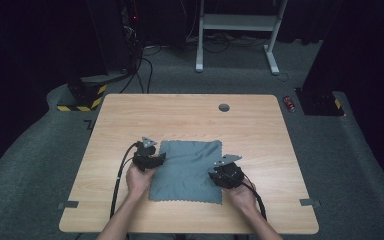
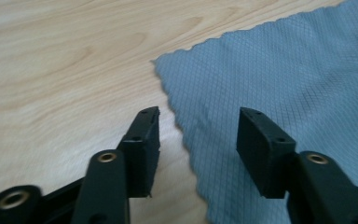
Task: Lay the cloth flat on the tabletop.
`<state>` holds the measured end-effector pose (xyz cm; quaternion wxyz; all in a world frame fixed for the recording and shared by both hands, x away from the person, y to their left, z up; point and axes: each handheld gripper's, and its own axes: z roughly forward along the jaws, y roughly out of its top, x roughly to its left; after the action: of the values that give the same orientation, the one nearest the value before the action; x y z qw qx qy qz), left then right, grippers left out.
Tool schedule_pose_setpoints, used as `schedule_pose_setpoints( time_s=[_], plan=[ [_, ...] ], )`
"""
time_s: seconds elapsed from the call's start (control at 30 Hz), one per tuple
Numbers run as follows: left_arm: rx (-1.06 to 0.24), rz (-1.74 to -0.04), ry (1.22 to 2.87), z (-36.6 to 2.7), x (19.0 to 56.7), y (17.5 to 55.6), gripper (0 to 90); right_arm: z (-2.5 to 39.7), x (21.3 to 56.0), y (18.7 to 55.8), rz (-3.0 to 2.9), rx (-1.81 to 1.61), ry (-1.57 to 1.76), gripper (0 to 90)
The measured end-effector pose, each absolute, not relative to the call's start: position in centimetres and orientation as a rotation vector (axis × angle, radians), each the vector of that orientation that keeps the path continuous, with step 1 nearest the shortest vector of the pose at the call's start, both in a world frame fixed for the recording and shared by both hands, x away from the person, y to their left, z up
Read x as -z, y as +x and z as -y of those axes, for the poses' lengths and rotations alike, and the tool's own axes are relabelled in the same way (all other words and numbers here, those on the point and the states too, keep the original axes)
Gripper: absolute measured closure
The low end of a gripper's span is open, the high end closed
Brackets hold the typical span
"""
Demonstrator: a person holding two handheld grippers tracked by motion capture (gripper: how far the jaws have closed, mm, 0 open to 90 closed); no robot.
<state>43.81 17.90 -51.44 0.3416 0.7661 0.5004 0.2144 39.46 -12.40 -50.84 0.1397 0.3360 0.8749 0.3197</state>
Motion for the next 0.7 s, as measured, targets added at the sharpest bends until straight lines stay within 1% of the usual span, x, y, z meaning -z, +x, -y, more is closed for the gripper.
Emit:
schedule_pose_setpoints(
  time_s=[0.1, 0.23, 0.3, 0.37, 0.43, 0.53, 0.63, 0.7],
  plan=[
    [-0.565, -1.306, 2.054, -17.1, 51.6, 44.7, 60.6, 12.3, 51.0, 39.3, -2.543, -0.906, 0.953, 70.7],
    [-0.588, -1.305, 2.072, -16.6, 51.5, 45.4, 71.9, 12.5, 51.0, 39.5, -2.559, -0.900, 0.912, 81.2],
    [-0.606, -1.309, 2.090, -16.5, 51.4, 45.9, 76.7, 12.6, 51.0, 39.9, -2.557, -0.888, 0.889, 84.0],
    [-0.618, -1.319, 2.077, -16.6, 51.5, 46.2, 80.5, 12.8, 50.9, 40.4, -2.554, -0.869, 0.883, 87.4],
    [-0.621, -1.336, 2.066, -16.7, 51.6, 46.6, 82.4, 13.0, 50.8, 41.0, -2.547, -0.840, 0.881, 89.6],
    [-0.656, -1.339, 2.095, -16.7, 51.5, 47.2, 85.4, 13.4, 50.8, 41.6, -2.542, -0.828, 0.902, 89.7],
    [-0.676, -1.354, 2.081, -16.8, 51.6, 47.5, 87.1, 13.5, 50.8, 41.8, -2.543, -0.828, 0.902, 89.5],
    [-0.680, -1.347, 2.088, -16.8, 51.5, 47.5, 87.0, 13.5, 50.8, 41.7, -2.532, -0.836, 0.926, 82.8]
  ],
)
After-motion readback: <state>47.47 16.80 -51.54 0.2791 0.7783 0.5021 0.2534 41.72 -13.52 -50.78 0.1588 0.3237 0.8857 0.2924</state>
